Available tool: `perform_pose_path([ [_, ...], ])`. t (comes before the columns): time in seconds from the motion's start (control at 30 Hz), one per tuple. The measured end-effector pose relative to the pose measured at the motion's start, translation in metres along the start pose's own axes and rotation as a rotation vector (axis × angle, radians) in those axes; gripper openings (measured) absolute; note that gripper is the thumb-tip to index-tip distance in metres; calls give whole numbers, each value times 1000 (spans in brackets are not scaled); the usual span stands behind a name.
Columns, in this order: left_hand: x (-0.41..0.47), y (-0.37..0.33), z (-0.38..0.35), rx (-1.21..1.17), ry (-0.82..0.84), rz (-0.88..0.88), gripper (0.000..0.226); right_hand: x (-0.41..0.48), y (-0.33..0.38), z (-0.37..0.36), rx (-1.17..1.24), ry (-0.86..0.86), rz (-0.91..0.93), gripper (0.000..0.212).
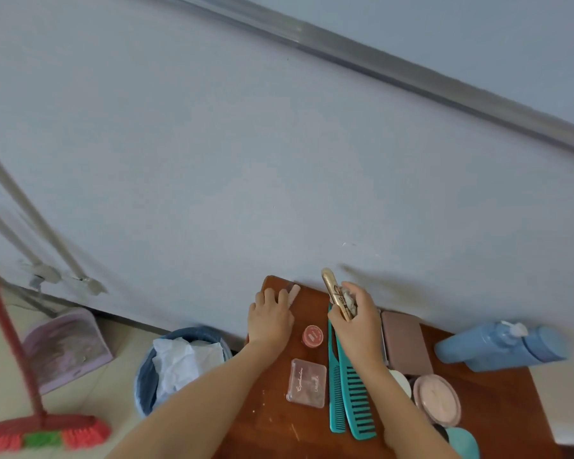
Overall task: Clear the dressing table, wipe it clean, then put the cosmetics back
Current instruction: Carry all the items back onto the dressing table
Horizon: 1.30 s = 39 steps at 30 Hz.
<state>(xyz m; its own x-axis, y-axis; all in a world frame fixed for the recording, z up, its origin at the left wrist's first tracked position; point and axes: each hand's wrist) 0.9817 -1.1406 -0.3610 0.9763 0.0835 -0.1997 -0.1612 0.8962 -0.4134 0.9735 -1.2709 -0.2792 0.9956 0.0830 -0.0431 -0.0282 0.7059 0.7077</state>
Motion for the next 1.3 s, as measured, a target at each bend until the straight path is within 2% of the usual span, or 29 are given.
perform_pose_path([
  [0.07,-3,-1,2,6,4,5,36,-3,0,5,5,-10,-1,38],
  [0.13,-6,-2,5,-84,14,44,29,-6,0,6,12,-14,-4,38],
  [0.23,-2,-2,6,-116,57,67,34,-6,0,5,24,-21,5,38],
  [0.37,3,-3,16,-264,146,57,30,-4,0,0,27,-18,3,39],
  [0.5,1,-6,21,-85,224,76,28,-2,2,-2,28,-13,17,38],
  [0.6,-2,-5,21,-109,215,76,27,-1,5,1,33,-11,28,38],
  [0.8,-19,12,27,-319,194,49,24,-5,2,7,26,-40,42,38],
  [1.0,-45,24,45,-394,103,16,21,-14,3,2,-14,-42,50,37],
  [1.1,-52,29,53,-364,74,-40,20,-24,10,2,-26,-60,29,36],
  [1.3,-58,31,61,-330,124,-294,19,-80,18,10,7,-173,-108,35],
])
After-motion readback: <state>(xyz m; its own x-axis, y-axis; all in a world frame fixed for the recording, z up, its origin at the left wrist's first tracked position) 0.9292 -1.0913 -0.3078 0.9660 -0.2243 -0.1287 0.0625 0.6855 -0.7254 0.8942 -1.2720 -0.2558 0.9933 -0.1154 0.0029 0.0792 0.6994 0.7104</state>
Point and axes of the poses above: each hand's wrist, its own x-axis towards the middle knuckle, its own z-axis out of the back of the hand, y = z × x, and after that the axes turned 8 degrees about y, right-handed
